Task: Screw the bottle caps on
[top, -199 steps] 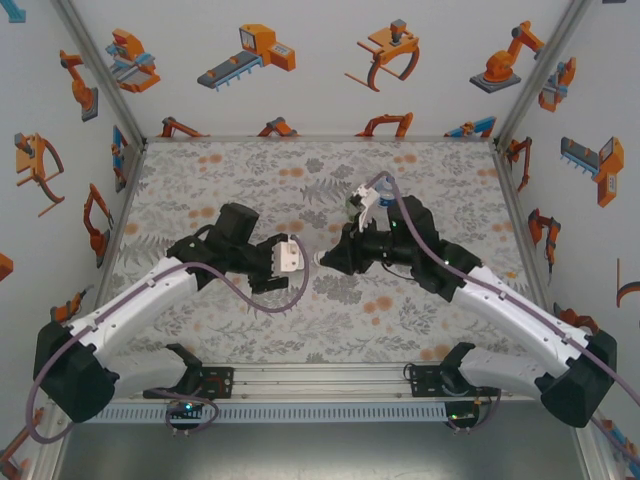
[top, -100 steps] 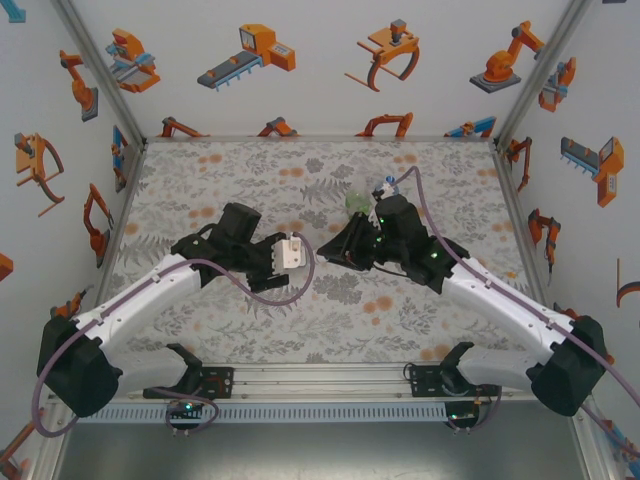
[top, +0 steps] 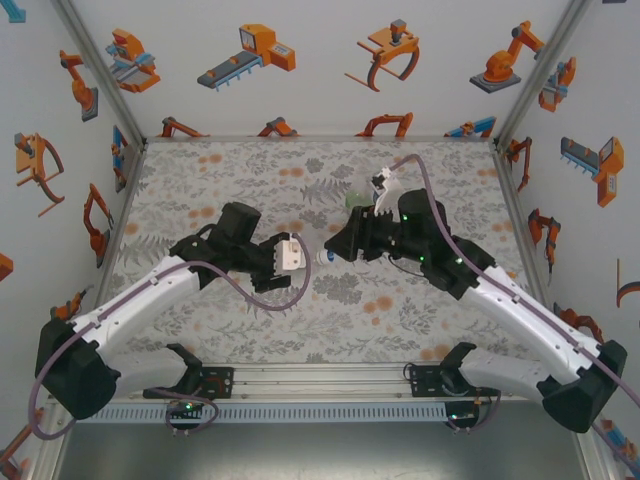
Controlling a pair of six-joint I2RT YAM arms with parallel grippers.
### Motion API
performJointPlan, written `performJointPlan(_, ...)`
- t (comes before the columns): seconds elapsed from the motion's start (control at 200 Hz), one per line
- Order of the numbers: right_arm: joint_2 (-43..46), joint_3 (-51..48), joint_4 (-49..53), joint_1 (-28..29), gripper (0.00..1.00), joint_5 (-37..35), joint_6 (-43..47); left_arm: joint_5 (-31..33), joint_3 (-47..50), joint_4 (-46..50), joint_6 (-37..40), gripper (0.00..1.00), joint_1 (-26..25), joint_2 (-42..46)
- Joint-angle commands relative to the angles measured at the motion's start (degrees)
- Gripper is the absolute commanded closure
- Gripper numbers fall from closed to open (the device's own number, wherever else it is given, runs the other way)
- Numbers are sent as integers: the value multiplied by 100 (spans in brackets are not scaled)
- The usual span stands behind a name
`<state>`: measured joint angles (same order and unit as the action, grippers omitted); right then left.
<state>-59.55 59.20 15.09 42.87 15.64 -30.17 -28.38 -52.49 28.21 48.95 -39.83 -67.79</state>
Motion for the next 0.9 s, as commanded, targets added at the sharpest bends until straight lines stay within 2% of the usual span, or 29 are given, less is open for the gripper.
performJointPlan(0.0, 248, 238, -121, -7, 46, 523, 2417, -299, -64, 9, 210, 100, -20, 143)
performJointPlan(0.09, 362, 298, 0, -7, 46, 972, 3538, -342, -50, 29, 278, 100, -21, 168)
performJointPlan(0.245, 427, 395, 558, -7, 46, 2243, 5676, -515, 14, 45, 451, 100, -18, 239)
performJointPlan(0.411, 348, 500, 966, -5, 44, 2766, 7268, -737, 48, 47, 600, 100, -16, 284)
performJointPlan(0.686, -176, 558, 849, 10, 46, 3264, 7606, -915, 38, 102, 663, 100, -23, 281)
performJointPlan(0.896, -269, 427, 786, 46, 50, 3219, 7601, -891, 2, 110, 673, 100, -17, 209)
